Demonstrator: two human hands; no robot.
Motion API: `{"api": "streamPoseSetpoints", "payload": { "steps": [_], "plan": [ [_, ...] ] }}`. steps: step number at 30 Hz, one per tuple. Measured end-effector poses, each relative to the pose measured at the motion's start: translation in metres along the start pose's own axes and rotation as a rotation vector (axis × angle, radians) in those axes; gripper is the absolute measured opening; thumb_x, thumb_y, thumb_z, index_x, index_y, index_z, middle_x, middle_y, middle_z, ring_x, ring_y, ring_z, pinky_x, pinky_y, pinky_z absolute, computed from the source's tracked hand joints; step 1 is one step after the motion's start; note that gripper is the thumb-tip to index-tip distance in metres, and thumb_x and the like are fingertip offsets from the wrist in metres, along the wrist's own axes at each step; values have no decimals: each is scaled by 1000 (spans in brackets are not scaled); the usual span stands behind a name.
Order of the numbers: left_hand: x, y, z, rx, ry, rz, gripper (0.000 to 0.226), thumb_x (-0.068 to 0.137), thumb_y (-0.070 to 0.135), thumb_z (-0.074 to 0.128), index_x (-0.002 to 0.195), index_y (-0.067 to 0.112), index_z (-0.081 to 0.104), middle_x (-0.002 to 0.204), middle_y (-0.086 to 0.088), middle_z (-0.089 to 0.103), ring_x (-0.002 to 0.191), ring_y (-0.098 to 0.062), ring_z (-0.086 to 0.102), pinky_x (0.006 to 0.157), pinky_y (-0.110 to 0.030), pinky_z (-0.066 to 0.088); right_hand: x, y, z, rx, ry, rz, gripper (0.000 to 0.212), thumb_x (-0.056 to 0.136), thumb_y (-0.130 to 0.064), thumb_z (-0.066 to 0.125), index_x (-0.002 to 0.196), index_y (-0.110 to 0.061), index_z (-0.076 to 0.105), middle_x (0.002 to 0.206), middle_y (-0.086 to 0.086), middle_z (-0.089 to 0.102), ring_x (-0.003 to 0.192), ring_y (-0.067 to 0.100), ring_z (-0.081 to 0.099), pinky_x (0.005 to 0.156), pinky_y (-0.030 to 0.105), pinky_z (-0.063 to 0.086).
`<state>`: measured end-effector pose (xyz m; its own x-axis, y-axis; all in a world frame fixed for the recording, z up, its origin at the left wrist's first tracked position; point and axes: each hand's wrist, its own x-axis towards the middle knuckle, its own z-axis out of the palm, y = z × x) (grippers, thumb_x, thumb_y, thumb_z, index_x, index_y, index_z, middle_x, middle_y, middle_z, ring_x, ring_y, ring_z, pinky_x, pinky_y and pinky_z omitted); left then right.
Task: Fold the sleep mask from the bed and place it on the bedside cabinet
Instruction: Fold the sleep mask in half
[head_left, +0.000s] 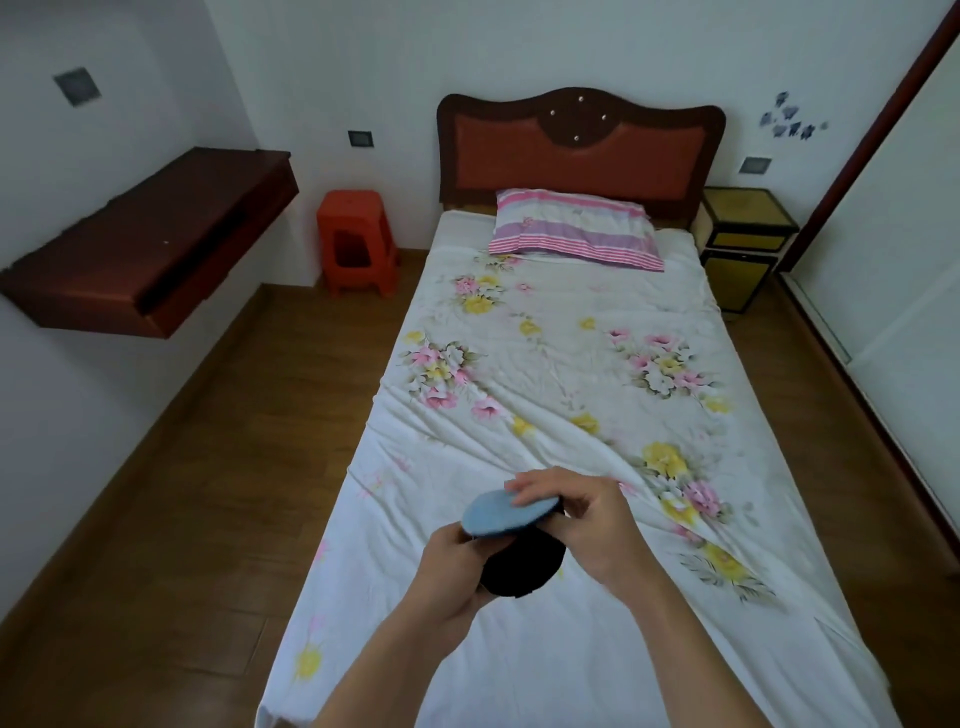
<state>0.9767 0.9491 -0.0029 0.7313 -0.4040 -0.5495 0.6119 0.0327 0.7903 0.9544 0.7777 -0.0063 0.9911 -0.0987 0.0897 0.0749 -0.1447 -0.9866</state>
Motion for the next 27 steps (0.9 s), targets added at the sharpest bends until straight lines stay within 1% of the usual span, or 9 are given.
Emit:
{"api": "streamPoseSetpoints", "payload": {
  "steps": [2,7,11,13,15,17,20,23,27],
  "plan": [
    [-2,2,-2,22,-17,11,18,91,3,62,93,9,79,92,-16,78,78,-25,74,65,-30,58,-10,3,-3,-74,-30,-34,51,79,18,69,85,-31,81,107,-15,78,120,12,62,100,29,48],
    [-4,4,-5,-33,-66,-25,26,96,6,54,101,11,79,109,-18,77,96,-28,74,74,-30,60,-25,9,-6,-231,-50,-112,58,81,20,60,94,-33,81,116,-22,74,132,5,51,106,24,43],
    [-4,2,-10,-223,-110,-136,47,100,43,47,112,8,74,118,-21,73,106,-33,71,83,-38,62,-28,5,-10,-313,-68,-145,54,76,12,49,89,-28,82,118,-25,72,135,3,47,107,23,40],
    [-4,3,-9,-178,-150,-95,42,94,45,58,112,12,75,119,-21,72,107,-32,70,89,-41,58,-28,1,-9,-302,-82,-120,50,73,7,47,86,-27,82,118,-25,71,135,3,46,107,23,40],
    [-3,2,-6,-109,-165,-30,30,85,29,74,110,11,75,121,-24,70,106,-32,70,97,-47,52,-29,-2,-8,-151,-23,-67,50,71,6,47,92,-26,80,120,-19,71,133,8,51,106,26,43],
    [-2,3,-3,-109,-147,5,29,79,17,79,107,11,75,119,-24,71,100,-31,69,94,-48,50,-30,-7,-8,57,99,-11,45,74,-1,53,102,-27,77,118,-9,72,124,14,59,98,28,50],
    [-2,5,0,-119,-120,27,31,71,15,82,102,14,77,105,-17,76,90,-26,72,76,-39,55,-33,-10,-9,225,291,106,39,73,-28,67,112,-31,71,112,-2,73,110,18,67,90,34,54],
    [-2,5,4,-115,-95,36,36,66,15,84,101,11,76,97,-14,77,82,-24,72,66,-33,57,-38,-4,-7,373,365,280,35,81,-27,73,116,-26,69,108,5,75,103,22,71,85,39,57],
    [-1,1,11,-90,-27,8,42,65,18,86,103,6,75,100,-17,78,84,-26,73,75,-38,60,-50,2,-1,513,385,482,29,85,-25,72,114,-19,71,105,8,78,98,27,74,77,38,58]
  ]
}}
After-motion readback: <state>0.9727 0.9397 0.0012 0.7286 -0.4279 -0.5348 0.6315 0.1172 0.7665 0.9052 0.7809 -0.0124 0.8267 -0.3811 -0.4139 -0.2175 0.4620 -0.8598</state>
